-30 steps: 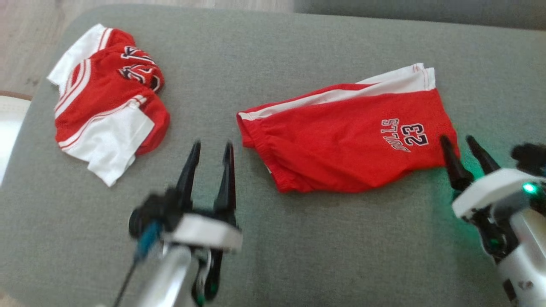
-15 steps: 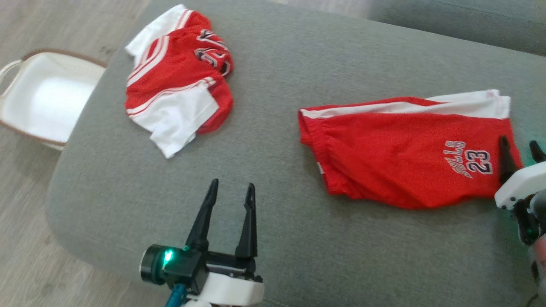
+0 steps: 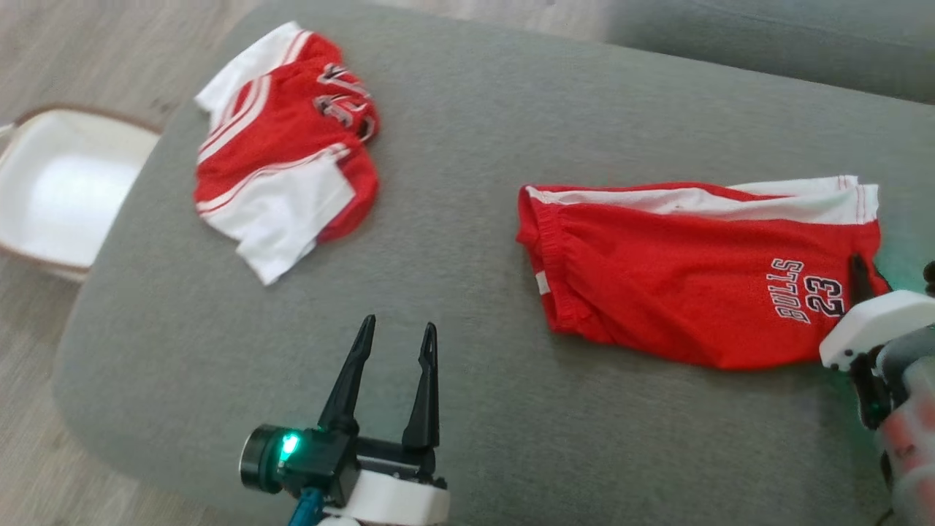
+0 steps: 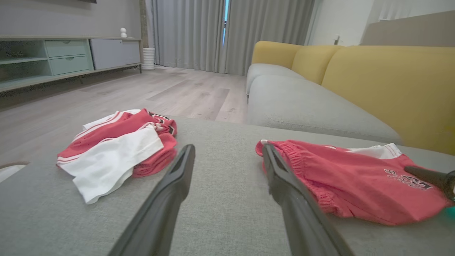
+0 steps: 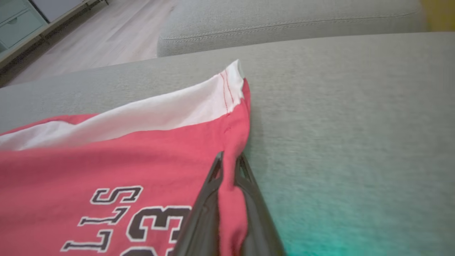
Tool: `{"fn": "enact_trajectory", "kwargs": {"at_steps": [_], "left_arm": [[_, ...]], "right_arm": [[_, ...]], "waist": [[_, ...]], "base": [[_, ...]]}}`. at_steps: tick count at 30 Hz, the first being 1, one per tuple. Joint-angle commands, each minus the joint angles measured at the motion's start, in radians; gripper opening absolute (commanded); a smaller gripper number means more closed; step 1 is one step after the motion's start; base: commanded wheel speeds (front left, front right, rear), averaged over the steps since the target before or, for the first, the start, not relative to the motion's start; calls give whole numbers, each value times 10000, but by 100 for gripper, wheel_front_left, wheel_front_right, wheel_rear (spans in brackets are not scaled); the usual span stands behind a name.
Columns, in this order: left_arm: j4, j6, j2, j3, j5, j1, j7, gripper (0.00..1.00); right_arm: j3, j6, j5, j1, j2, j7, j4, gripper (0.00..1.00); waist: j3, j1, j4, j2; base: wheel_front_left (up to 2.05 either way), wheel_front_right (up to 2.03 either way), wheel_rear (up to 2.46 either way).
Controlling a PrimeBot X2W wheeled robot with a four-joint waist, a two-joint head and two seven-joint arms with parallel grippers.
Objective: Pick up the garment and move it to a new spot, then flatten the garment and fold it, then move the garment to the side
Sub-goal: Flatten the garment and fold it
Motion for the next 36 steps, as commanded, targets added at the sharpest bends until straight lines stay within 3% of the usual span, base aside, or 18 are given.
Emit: {"fn": "enact_trajectory", "kwargs": {"at_steps": [1,10,14,20,29,36], "left_arm": [[-205,-61,0,345,112,-79,-93,100],[47,-271,0,284,106,-55,-93,100],[200,-312,-1,209,78,-142,-93,100],[533,-438,-1,49,-12,-172,-93,100],[987,-577,-1,-72,-114,-142,-93,100],[1164,-655,-1,-82,-213,-18,-93,100]], "right_arm": [[97,-9,-181,-88,-241,-197,-50,0],[-295,-9,-649,-185,-1309,-272,576,0],[-431,-9,-821,-454,-1617,-325,644,0],[-400,-9,-1069,-991,-1377,-492,373,0],[677,-9,-1680,-1505,332,-439,-856,0],[2027,-9,-1527,-654,1788,232,-1675,2]], "waist": [[-336,0,-703,0],[-679,0,-2281,0],[-636,0,-2503,0],[-728,0,-2554,0],[-1275,0,-2095,0],[-1486,0,-1518,0]], "base": [[0,0,0],[0,0,0],[0,0,0],[0,0,0],[0,0,0],[0,0,0]]}}
